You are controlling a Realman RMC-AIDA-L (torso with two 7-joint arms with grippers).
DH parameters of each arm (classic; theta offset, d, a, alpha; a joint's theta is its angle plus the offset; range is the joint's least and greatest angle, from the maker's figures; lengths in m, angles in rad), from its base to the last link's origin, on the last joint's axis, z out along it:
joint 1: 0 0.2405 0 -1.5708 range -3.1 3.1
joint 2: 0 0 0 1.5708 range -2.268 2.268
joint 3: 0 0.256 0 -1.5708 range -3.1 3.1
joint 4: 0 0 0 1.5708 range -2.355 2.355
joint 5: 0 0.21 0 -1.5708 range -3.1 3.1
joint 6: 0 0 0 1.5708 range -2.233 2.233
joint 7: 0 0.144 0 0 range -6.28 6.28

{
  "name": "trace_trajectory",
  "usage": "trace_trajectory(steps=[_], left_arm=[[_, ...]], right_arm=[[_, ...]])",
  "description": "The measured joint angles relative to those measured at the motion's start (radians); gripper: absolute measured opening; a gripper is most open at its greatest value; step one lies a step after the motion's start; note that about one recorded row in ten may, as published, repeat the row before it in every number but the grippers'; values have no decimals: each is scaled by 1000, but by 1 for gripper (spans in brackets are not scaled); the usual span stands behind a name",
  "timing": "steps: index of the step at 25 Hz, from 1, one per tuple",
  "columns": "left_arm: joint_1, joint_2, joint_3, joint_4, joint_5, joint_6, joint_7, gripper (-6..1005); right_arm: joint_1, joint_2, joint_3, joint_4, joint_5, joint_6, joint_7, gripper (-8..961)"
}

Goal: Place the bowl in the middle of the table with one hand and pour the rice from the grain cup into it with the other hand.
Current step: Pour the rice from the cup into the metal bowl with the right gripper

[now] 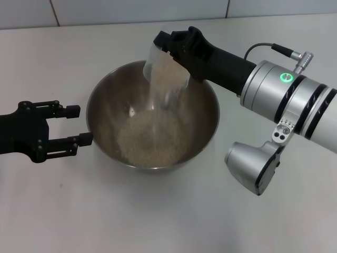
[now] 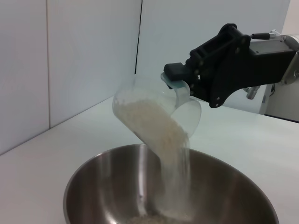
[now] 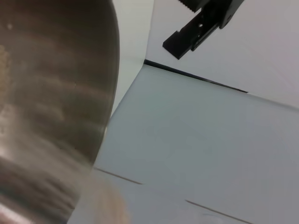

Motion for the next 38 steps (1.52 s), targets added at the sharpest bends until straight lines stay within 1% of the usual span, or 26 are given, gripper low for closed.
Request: trace_trajectory(steps=[5, 17, 22, 32, 35, 38], left_arm=[[0, 0, 0, 1, 0, 1, 0, 680], [0, 0, 0, 1, 0, 2, 0, 680], [0, 1, 0, 1, 0, 2, 0, 680], [3, 2, 0, 1, 0, 2, 0, 679], [3, 2, 0, 1, 0, 2, 0, 679], [3, 2, 0, 1, 0, 2, 0, 679]], right_arm=[[-2, 0, 0, -2, -1, 0, -22, 7], [-19, -1, -16, -27, -2, 0, -167, 8], [-26, -1, -23, -42, -2, 0, -180, 8], [-26, -1, -29, -41, 6, 9, -182, 8], [-29, 0, -32, -37, 10, 7, -150, 8], [-41, 2, -40, -41, 13, 8, -77, 8]])
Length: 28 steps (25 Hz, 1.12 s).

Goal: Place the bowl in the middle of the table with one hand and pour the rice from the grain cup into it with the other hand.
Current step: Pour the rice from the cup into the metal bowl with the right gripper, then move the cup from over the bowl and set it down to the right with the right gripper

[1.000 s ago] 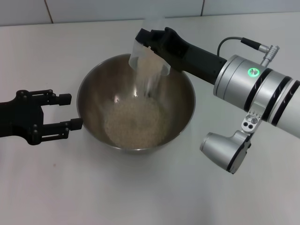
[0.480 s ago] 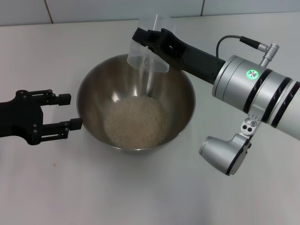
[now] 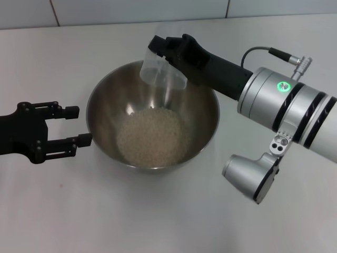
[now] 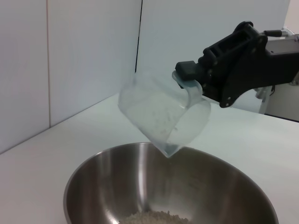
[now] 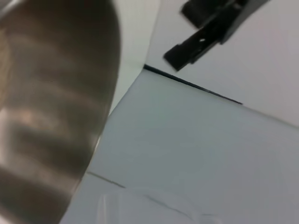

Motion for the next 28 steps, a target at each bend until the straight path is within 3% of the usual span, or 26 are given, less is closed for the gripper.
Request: trace_trajectory(steps=[3, 14, 21, 28], left_arm=[[0, 0, 0, 0, 0, 0, 0, 679], [-2, -2, 0, 13, 0, 0, 0, 679], [-4, -2, 0, 14, 0, 1, 0, 679], [-3, -1, 0, 14, 0, 4, 0, 679]], right_arm=[[-13, 1, -11, -6, 66, 4, 46, 8], [-41, 2, -15, 4, 581, -4, 54, 8], [-64, 2, -6, 30, 794, -5, 58, 8], [-88, 0, 29, 52, 1140, -7, 60, 8]])
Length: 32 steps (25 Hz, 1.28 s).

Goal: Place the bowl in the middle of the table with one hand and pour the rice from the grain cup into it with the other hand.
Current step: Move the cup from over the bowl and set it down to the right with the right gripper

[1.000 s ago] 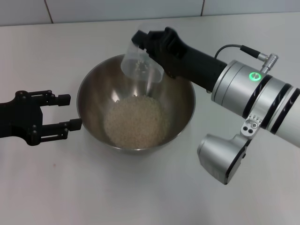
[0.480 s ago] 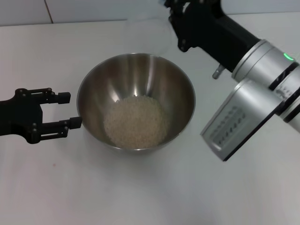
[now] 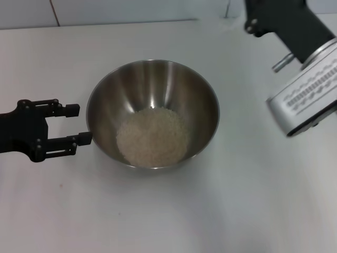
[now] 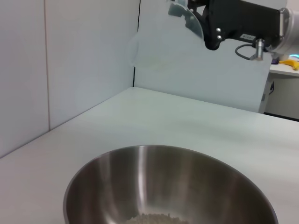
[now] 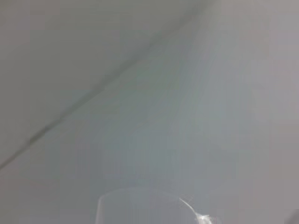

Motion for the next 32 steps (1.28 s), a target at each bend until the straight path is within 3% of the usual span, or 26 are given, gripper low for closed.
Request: trace_trajectory(steps=[3, 5, 15, 32], left_arm=[[1, 0, 0, 1, 0, 2, 0, 679], [1, 1, 0, 3, 0, 3, 0, 679], [1, 1, 2, 11, 0, 8, 0, 679], [4, 1, 7, 13, 0, 25, 0, 679]], right_arm=[[1, -1, 12, 16, 82, 0, 0, 8], [13, -3, 33, 59, 222, 0, 1, 8], [37, -5, 38, 177, 450, 22, 17, 8], [89, -7, 33, 371, 457, 22, 216, 8]])
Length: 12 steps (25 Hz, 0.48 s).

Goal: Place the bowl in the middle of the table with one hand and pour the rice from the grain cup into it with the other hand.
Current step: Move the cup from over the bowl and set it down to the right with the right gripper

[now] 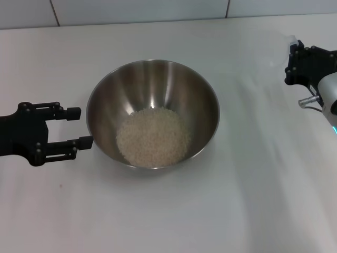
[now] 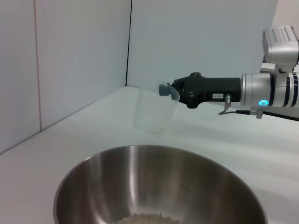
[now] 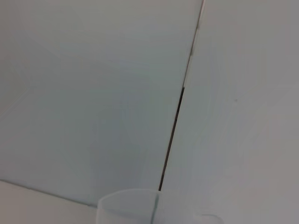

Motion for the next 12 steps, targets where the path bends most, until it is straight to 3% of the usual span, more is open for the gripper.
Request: trace_trajectory(steps=[12], left_arm=[[2, -2, 1, 0, 0, 6, 0, 679]], right_arm=[[50, -1, -1, 103, 2, 1, 60, 8]])
